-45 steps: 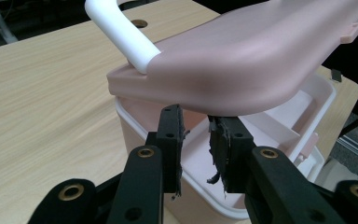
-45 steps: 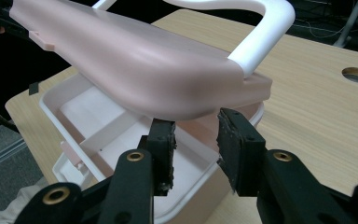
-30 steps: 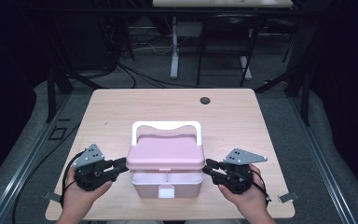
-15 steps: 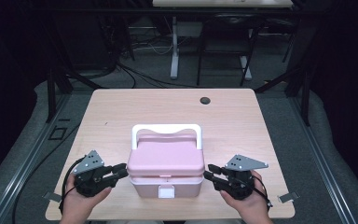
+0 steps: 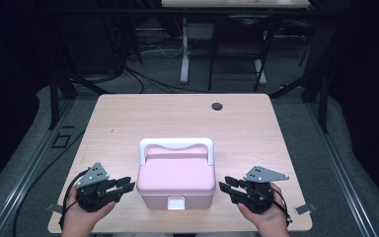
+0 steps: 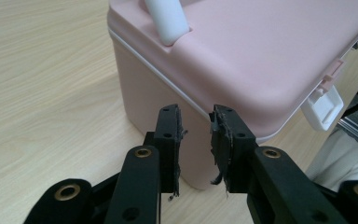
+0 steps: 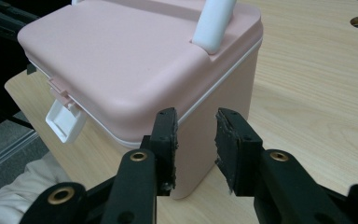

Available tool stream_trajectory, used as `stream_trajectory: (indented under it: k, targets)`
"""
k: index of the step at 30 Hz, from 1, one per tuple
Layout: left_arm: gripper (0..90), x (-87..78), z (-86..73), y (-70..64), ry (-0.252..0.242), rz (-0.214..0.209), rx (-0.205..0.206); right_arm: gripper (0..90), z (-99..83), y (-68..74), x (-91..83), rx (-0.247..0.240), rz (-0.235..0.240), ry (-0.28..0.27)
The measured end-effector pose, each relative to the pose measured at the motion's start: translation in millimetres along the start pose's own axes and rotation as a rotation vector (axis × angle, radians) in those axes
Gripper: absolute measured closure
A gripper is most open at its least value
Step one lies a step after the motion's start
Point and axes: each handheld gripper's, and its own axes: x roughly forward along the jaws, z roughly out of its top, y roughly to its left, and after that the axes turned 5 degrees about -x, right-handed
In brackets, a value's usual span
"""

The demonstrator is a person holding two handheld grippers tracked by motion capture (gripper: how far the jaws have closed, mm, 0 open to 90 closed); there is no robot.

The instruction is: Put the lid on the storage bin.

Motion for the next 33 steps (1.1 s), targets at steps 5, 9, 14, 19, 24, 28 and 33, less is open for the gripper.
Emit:
stream_trajectory:
  k: [5, 9, 14, 19, 24, 28, 33]
  targets:
    - [71.4, -1.0, 4.4, 2.3, -0.019, 0.005, -0.005, 67.4, 2.0, -0.9, 0.4, 0.002, 0.0, -0.003]
    - [69.9, 1.6, 7.5, 4.9, -0.026, 0.01, -0.008, 66.4, 3.9, -1.3, 1.5, -0.001, -0.007, -0.007]
    - [69.3, 2.9, 11.7, 9.9, -0.042, 0.015, -0.021, 64.5, 8.1, -6.4, 2.5, 0.005, -0.022, -0.02]
    - [67.8, 5.6, 17.4, 19.2, -0.067, 0.032, -0.047, 62.9, 16.0, -15.6, 3.3, 0.021, -0.04, -0.043]
    - [64.6, 8.6, 21.5, 31.4, -0.082, 0.049, -0.076, 59.8, 21.1, -25.5, 5.8, 0.056, -0.08, -0.044]
    - [61.5, 9.9, 22.6, 40.4, -0.091, 0.061, -0.097, 57.6, 22.1, -30.7, 8.3, 0.066, -0.086, -0.056]
    - [58.5, 13.7, 19.1, 50.3, -0.097, 0.073, -0.126, 54.3, 22.2, -38.0, 11.2, 0.05, -0.152, -0.056]
